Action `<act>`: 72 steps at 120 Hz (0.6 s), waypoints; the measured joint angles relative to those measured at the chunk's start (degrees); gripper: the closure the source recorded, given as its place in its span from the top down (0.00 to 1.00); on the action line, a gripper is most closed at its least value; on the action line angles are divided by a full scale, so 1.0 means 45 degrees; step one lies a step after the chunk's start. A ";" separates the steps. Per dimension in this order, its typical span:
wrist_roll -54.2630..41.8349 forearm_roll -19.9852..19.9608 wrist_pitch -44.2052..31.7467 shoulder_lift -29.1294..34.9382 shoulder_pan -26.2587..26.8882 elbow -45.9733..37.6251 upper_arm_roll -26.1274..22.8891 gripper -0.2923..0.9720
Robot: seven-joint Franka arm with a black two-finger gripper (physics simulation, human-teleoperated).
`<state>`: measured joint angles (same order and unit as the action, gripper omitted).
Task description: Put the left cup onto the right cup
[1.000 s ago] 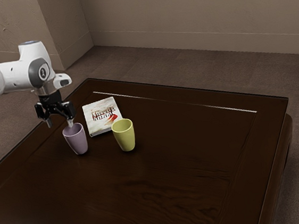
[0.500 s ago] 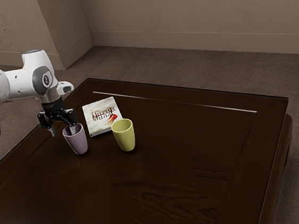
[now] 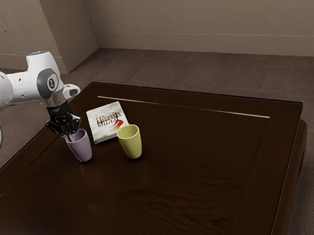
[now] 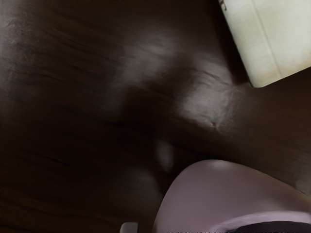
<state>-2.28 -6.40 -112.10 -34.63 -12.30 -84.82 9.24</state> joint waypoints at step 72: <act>-0.0125 0.0465 0.0641 0.3703 0.1626 -0.0724 0.0153 0.15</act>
<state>-2.84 -4.31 -109.22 -17.96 -4.98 -88.07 9.93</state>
